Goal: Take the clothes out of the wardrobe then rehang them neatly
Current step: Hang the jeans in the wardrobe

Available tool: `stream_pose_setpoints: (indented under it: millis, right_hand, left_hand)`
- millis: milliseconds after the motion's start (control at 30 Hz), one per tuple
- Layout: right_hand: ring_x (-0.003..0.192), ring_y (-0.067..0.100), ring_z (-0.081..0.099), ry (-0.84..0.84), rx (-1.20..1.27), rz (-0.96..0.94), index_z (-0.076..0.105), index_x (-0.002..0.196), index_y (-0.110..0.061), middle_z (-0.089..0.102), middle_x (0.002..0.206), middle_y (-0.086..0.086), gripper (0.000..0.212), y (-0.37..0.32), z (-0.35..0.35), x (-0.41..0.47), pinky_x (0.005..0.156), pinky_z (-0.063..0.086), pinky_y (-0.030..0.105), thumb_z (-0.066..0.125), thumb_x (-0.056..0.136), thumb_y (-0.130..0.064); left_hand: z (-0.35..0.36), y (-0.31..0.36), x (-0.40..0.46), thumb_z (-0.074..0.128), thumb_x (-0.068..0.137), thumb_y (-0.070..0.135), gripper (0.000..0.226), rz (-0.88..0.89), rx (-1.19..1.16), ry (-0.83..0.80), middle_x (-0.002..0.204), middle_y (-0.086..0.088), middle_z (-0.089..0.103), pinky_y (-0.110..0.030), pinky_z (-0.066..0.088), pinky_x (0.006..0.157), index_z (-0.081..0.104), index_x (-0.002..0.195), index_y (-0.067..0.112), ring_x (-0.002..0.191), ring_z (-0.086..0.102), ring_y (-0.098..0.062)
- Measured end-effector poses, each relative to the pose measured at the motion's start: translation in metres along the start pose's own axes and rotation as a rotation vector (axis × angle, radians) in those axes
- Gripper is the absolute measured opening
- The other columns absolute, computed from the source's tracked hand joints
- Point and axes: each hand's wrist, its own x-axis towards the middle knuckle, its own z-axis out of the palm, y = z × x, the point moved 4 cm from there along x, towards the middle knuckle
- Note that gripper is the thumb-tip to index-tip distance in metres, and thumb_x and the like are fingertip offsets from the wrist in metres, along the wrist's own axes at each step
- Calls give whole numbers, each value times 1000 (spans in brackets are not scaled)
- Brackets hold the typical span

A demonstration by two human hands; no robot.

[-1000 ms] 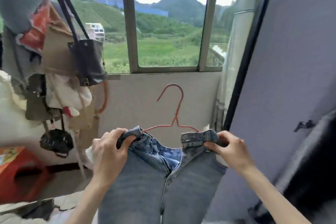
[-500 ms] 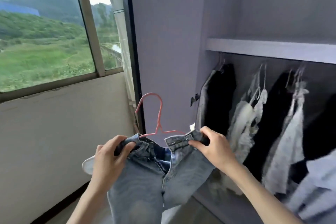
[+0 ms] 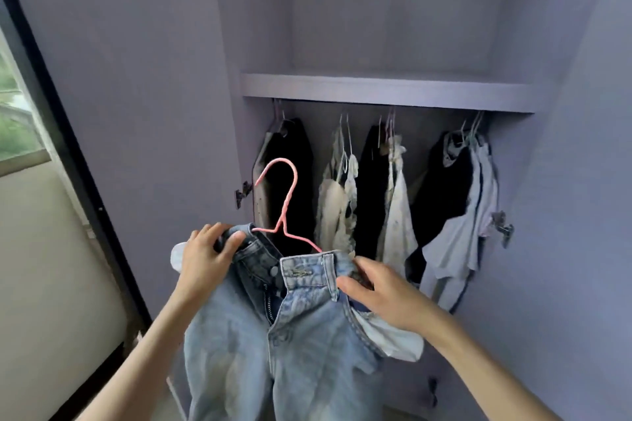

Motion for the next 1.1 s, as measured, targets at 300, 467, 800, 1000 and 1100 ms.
stream_pose_setpoints:
  millis: [300,467,800,1000,1100]
  right_hand:
    - [44,2,27,202,154,179,34,62,-18,34,42,-16,37,55,-29,-39,48,23,17,54,93,-20]
    - [44,5,22,312,196,241,35,65,-9,26,50,-10,35,77,-45,-51,46,22,15,55,92,-19]
    - [43,3,23,372,354,234,32,58,-16,27,40,-13,40,104,-66,0,46,21,15,55,92,-17]
    - [53,1,41,374,429,223,55,68,-12,49,52,-15,27,112,-67,50,52,33,13,55,92,-25]
    - [62,7,43,367,435,209,56,81,2,50,69,2,31,114,-63,86,52,32,13,54,92,-26]
  left_hand:
    - [104,63,-13,46,96,28,43,112,-152,-397,136,1,48,-13,28,89,43,138,16,121,46,-18]
    - [147,90,-22,40,98,30,51,119,-234,-605,152,6,23,-20,20,107,24,146,27,140,21,-15]
    - [208,97,-14,30,101,31,44,-43,-373,-749,146,12,33,-21,24,109,28,145,26,136,28,-8]
    - [220,100,-8,32,100,31,43,-195,-587,-620,134,25,32,-12,23,100,22,141,28,127,27,2]
    - [223,82,11,35,98,33,57,-209,-600,-570,145,13,29,-20,23,108,9,148,23,134,27,-2]
